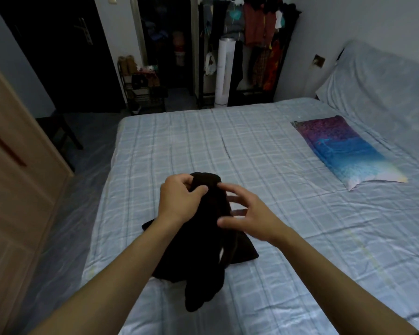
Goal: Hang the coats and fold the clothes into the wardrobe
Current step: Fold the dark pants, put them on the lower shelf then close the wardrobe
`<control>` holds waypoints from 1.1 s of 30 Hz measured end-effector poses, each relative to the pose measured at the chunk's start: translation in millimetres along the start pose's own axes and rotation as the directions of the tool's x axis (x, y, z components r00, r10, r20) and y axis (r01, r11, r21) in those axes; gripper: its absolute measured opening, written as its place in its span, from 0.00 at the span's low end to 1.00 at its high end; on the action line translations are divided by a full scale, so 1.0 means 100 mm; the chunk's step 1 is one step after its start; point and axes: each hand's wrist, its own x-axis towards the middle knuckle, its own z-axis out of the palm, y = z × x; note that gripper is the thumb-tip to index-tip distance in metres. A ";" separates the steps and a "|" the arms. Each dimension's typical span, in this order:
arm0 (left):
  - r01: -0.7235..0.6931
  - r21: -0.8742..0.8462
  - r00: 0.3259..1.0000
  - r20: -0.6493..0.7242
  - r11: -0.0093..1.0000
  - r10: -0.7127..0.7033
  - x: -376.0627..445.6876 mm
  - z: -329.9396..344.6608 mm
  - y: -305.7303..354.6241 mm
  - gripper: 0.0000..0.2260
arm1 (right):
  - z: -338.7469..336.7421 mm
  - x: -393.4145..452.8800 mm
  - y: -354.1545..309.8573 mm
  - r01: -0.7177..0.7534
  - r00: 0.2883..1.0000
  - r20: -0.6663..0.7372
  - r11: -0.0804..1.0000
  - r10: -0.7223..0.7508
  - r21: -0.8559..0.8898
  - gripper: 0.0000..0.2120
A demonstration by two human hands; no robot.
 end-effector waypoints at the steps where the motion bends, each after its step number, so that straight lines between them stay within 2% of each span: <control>1: 0.019 -0.042 1.000 0.008 0.999 -0.019 0.01 -0.02 0.03 0.04 | 0.02 -0.04 0.03 0.035 0.999 0.027 0.993 -0.032 -0.113 0.39; 3: 0.044 -0.114 0.999 0.015 0.993 -0.042 0.03 -0.04 0.07 0.02 | 0.09 -0.08 0.07 0.094 0.995 0.040 0.955 -0.087 -0.280 0.42; 5: 0.057 -0.152 0.998 0.007 0.987 -0.056 0.04 -0.06 0.11 0.02 | 0.20 -0.10 0.06 0.157 0.984 -0.024 0.920 -0.177 -0.358 0.42; 8: 0.048 -0.163 0.999 0.017 0.985 -0.046 0.00 -0.07 0.15 0.03 | 0.31 -0.07 0.00 0.253 0.905 -0.208 0.863 -0.371 -0.437 0.32; 10: 0.030 -0.135 0.999 0.018 0.990 -0.028 -0.03 -0.09 0.13 0.02 | 0.31 -0.02 -0.06 0.282 0.865 -0.236 0.819 -0.442 -0.500 0.25; 13: 0.027 -0.094 0.999 -0.027 0.995 -0.030 -0.04 -0.14 0.04 0.05 | 0.29 0.07 -0.14 0.253 0.882 -0.230 0.827 -0.410 -0.502 0.20; 16: -0.012 0.056 0.994 -0.107 0.998 0.018 -0.09 -0.22 0.01 0.11 | 0.25 0.16 -0.23 0.216 0.887 -0.274 0.859 -0.371 -0.464 0.17; 18: -0.162 0.171 0.979 -0.097 0.972 0.180 -0.15 -0.27 0.04 0.18 | 0.23 0.20 -0.30 0.191 0.890 -0.312 0.894 -0.332 -0.405 0.14; 21: -0.414 0.282 0.909 0.077 0.865 0.410 -0.25 -0.27 0.15 0.24 | 0.27 0.21 -0.41 0.125 0.909 -0.347 0.945 -0.230 -0.301 0.14; 24: -0.487 0.367 0.872 0.154 0.792 0.465 -0.29 -0.26 0.19 0.23 | 0.28 0.21 -0.50 0.068 0.919 -0.369 0.979 -0.136 -0.191 0.20; 27: -0.473 0.383 0.881 0.239 0.794 0.409 -0.26 -0.22 0.14 0.25 | 0.26 0.21 -0.57 0.043 0.919 -0.371 0.970 -0.132 -0.238 0.22; 29: -0.467 0.400 0.883 0.170 0.788 0.437 -0.28 -0.15 0.09 0.23 | 0.28 0.21 -0.60 0.044 0.922 -0.363 0.968 -0.135 -0.249 0.23; 31: -0.478 0.476 0.859 0.079 0.738 0.505 -0.30 -0.05 0.06 0.19 | 0.31 0.22 -0.60 0.060 0.922 -0.359 0.968 -0.148 -0.245 0.23; 33: -0.492 0.531 0.832 0.054 0.690 0.552 -0.29 0.03 0.04 0.14 | 0.34 0.25 -0.58 0.062 0.921 -0.359 0.968 -0.150 -0.245 0.22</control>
